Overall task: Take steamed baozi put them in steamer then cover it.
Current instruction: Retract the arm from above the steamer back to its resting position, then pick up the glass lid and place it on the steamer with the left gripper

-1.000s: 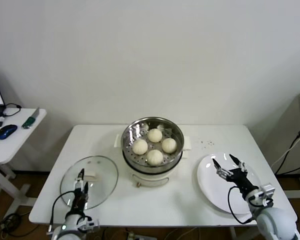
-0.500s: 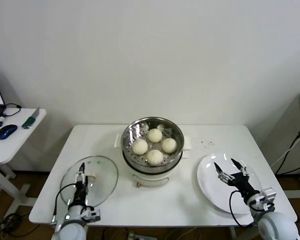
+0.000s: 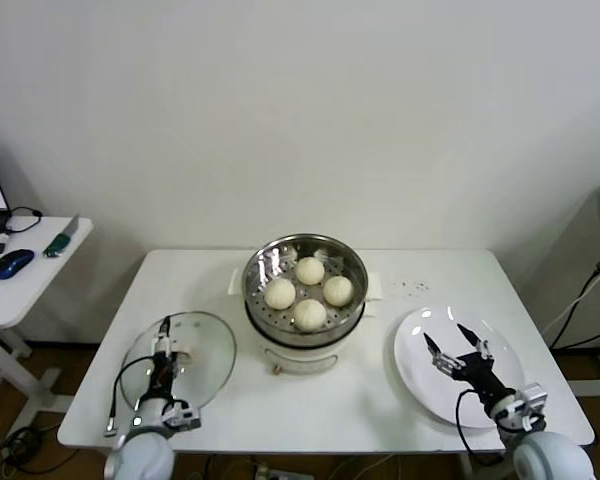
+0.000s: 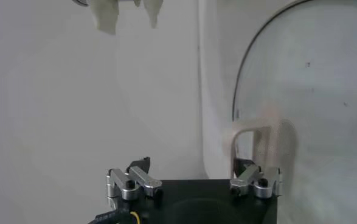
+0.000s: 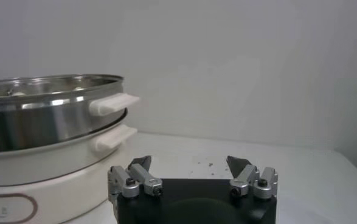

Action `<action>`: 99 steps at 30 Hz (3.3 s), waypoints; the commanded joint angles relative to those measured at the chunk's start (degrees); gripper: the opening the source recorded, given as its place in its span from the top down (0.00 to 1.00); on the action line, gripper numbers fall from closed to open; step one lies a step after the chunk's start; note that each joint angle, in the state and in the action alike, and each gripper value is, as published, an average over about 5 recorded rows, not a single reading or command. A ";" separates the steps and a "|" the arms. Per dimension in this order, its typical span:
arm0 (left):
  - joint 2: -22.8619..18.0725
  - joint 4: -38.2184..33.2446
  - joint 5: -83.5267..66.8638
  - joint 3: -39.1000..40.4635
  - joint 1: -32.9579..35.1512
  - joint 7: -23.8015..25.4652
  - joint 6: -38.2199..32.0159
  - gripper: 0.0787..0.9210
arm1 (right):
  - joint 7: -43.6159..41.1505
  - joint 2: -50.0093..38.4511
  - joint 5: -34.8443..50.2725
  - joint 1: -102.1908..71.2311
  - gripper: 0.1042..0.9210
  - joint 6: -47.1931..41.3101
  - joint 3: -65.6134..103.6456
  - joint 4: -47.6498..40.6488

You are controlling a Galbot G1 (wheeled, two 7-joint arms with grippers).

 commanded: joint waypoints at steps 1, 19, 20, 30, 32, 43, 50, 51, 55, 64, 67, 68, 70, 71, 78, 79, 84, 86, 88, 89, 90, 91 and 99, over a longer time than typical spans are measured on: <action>0.53 1.83 -0.59 0.30 -1.07 -0.10 -1.10 0.12 | -1.54 0.41 -1.78 -0.20 0.12 0.24 -0.10 -0.14; 1.30 -2.33 -2.10 0.09 0.74 -0.46 -1.20 0.65 | -2.06 1.52 -3.77 1.09 0.12 0.48 -0.78 -0.99; 1.62 -3.48 -2.18 -0.01 1.21 -0.49 -0.74 0.69 | -2.06 1.47 -3.81 1.19 0.12 0.49 -0.80 -1.08; 7.65 -20.08 -1.58 -1.47 7.50 -0.45 11.42 0.92 | -2.04 -0.80 -3.72 3.30 0.12 0.76 -0.53 -4.49; 9.30 -23.07 -2.69 -1.49 8.02 -1.14 14.00 0.92 | -2.01 -1.68 -3.66 3.90 0.12 1.01 -0.64 -5.10; 22.82 -34.82 -13.68 2.95 6.54 3.44 25.76 0.92 | -1.78 -2.46 -4.41 8.98 0.12 1.32 -2.85 -8.43; 25.49 -35.78 -10.77 15.10 -5.08 11.95 30.13 0.92 | -1.21 -1.16 -6.63 11.13 0.12 0.40 -5.14 -9.40; 25.10 -35.11 -9.59 17.01 -7.33 13.18 30.48 0.92 | -0.83 -1.02 -7.36 11.38 0.12 0.25 -5.35 -9.59; 21.53 -31.95 -5.30 23.55 -15.37 17.59 31.05 0.92 | 0.43 -0.93 -11.11 12.01 0.12 -0.34 -5.94 -10.28; 9.19 -25.97 2.28 32.56 -24.58 23.75 31.05 0.92 | 0.67 -0.98 -11.99 11.91 0.12 -1.09 -4.97 -10.43; 5.88 -23.36 3.36 33.98 -25.96 24.01 31.05 0.92 | 0.67 -1.01 -11.94 11.64 0.12 -1.02 -4.16 -10.40; 4.65 -22.29 3.66 34.26 -26.27 23.98 31.05 0.92 | 0.67 -0.98 -11.89 11.53 0.12 -0.96 -3.90 -10.41; 1.84 -19.88 4.05 34.54 -26.69 23.77 31.05 0.92 | 0.63 -0.89 -11.72 11.28 0.12 -0.76 -3.48 -10.45; 0.60 -18.83 4.01 34.76 -26.80 23.66 31.05 0.92 | 0.59 -0.84 -11.64 11.15 0.12 -0.63 -3.33 -10.44; -5.30 -14.07 4.20 38.13 -27.49 22.52 31.05 0.92 | 0.44 0.02 -11.95 10.16 0.12 0.37 -2.19 -10.37; -6.16 -13.49 4.47 38.52 -27.63 22.49 31.05 0.92 | 0.48 0.12 -12.17 10.06 0.12 0.38 -2.02 -10.45; -9.48 -10.97 5.95 39.53 -28.40 23.04 31.05 0.92 | 0.43 0.32 -12.80 9.19 0.12 0.61 -1.40 -10.24; -9.95 -10.11 6.16 39.56 -28.68 23.32 31.05 0.92 | 0.39 0.49 -12.71 8.88 0.12 0.87 -1.17 -10.00; -10.19 -9.39 6.23 39.46 -28.84 23.56 31.05 0.92 | 0.33 0.67 -12.53 8.66 0.12 1.23 -0.99 -9.86; -10.27 -9.06 6.17 39.41 -28.90 23.66 31.05 0.92 | 0.30 0.77 -12.40 8.59 0.12 1.49 -0.92 -9.83; -10.33 -8.77 6.12 39.39 -28.97 23.74 31.05 0.92 | 0.27 0.87 -12.24 8.56 0.12 1.73 -0.88 -9.82; -10.36 -8.55 6.06 39.41 -29.05 23.76 31.05 0.92 | 0.27 0.97 -12.12 8.57 0.12 1.95 -0.85 -9.84; -10.30 -6.85 6.16 39.16 -28.75 24.18 31.05 0.92 | 0.38 1.76 -11.29 8.79 0.12 3.34 -0.79 -9.75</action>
